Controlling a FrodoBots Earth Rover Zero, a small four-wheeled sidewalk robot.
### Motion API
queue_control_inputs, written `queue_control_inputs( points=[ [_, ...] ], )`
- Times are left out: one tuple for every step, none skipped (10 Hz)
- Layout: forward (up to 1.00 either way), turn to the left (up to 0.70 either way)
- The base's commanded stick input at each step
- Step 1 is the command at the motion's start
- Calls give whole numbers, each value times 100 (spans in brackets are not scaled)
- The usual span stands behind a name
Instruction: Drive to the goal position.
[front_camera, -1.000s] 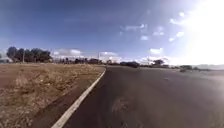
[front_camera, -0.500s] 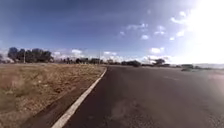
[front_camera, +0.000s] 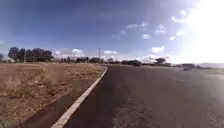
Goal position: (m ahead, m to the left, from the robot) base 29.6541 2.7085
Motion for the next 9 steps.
queue_control_inputs(
  points=[
    [45,0],
    [45,0],
    [45,0],
    [45,0],
    [45,0],
    [45,0],
    [45,0],
    [45,0],
    [45,0]
  ],
)
